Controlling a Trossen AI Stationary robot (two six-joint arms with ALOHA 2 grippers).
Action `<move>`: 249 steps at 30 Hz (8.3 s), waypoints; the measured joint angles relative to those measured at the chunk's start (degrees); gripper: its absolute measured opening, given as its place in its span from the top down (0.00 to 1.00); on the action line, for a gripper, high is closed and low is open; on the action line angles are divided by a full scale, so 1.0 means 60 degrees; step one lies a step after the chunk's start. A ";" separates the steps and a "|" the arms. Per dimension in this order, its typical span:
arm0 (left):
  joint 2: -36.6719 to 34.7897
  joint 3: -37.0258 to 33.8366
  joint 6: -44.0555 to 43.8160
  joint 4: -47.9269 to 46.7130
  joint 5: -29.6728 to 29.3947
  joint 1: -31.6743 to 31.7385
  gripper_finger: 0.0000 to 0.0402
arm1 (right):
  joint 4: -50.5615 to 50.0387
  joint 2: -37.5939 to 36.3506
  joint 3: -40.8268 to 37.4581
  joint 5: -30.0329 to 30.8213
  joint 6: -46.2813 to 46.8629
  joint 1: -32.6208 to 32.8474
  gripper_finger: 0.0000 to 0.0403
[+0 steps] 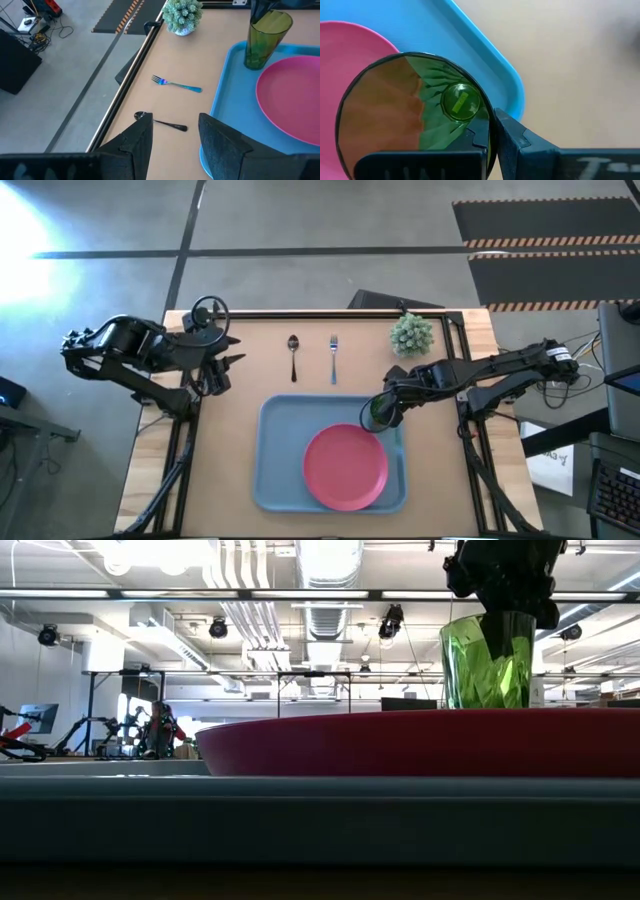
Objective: Pick and place plate/cup/fork/spoon on tray
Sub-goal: Move the green cup to the top left of the pink plate, then put the black spoon on the blue tray to the left of the pink plate
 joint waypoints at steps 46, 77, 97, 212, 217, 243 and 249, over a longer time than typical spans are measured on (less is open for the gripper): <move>0.0036 0.0000 -0.0769 0.0004 0.0036 0.0025 0.65 | -0.0451 -0.0052 0.3059 0.1107 -0.1883 0.0000 0.73; 0.3258 -0.5545 -0.4416 0.7905 0.5469 0.5201 0.67 | -0.1079 -0.0019 0.4981 0.0477 -0.4721 0.0004 0.73; 0.4712 -0.6258 -0.5113 0.9386 0.5978 0.5657 0.67 | -0.1522 -0.0019 0.4974 0.0243 -0.5697 0.0000 0.73; 0.6747 -0.6196 -0.5934 1.0264 0.4821 0.6353 0.98 | -0.1465 -0.0023 0.4974 0.0211 -0.5920 0.0011 0.78; 0.6747 -0.6201 -0.5712 1.0248 0.4808 0.6339 0.99 | -0.1500 -0.0023 0.4974 0.0211 -0.5916 0.0011 0.78; 0.1703 -0.5423 -1.0187 0.4638 0.0632 0.0952 1.00 | -0.1826 -0.0034 0.4970 0.0313 -0.6236 0.0000 0.80; 0.2616 -0.5410 -1.2451 0.4599 0.0404 -0.0758 1.00 | -0.1744 -0.0034 0.4970 0.0316 -0.6258 0.0000 0.80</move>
